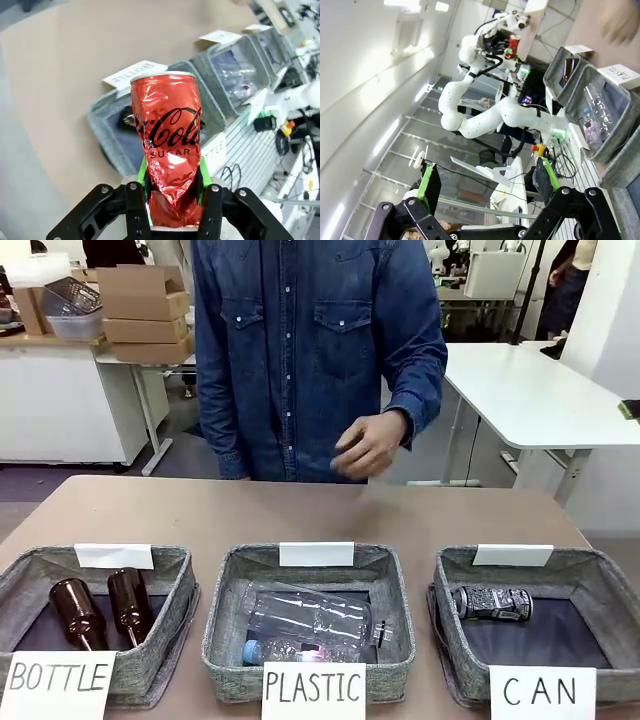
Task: Sort the can waste into the basket.
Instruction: Pick up the can waste from the table and place it in the right Fabric basket.
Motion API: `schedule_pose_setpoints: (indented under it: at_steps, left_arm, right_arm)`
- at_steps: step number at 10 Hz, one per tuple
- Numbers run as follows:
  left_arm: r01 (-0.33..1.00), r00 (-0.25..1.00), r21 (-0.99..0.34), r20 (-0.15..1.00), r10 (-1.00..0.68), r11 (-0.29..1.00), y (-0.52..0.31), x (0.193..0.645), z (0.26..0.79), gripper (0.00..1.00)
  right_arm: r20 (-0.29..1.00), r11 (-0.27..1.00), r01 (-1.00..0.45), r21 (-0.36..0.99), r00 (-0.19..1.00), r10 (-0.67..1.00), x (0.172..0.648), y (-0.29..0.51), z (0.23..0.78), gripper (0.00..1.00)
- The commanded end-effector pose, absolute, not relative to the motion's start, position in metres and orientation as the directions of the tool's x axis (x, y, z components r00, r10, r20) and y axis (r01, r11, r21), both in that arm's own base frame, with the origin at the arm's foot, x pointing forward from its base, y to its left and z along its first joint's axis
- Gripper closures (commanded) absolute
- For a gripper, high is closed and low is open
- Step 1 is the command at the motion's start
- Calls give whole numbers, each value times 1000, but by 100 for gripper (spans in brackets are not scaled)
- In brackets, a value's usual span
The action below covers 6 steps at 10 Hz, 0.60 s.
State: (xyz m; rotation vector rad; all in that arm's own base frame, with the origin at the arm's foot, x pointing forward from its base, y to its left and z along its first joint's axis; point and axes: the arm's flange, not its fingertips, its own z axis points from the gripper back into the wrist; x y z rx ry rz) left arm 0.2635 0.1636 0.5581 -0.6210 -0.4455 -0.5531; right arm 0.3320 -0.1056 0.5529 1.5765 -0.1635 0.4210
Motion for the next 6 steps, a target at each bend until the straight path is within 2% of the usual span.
schedule_pose_setpoints:
  at_steps: [1,2,3,4,6]
  left_arm:
    - [810,585,-402,611,-534,427,74,263,544,59]
    - [876,471,-418,637,-610,239,21,255,540,59]
    - [910,375,-397,669,-642,118,-36,241,539,59]
    - [936,301,-347,700,-648,60,-82,230,541,59]
    - [945,192,-319,728,-658,-77,-169,222,545,59]
  right_arm:
    - [386,-50,-383,923,909,161,331,-107,551,0]
    - [386,-50,-383,923,909,161,331,-107,551,0]
    - [363,-58,-358,932,919,154,332,-105,553,0]
    - [414,9,-418,908,902,120,316,-145,576,0]
    - [393,147,-409,900,910,131,268,-220,596,0]
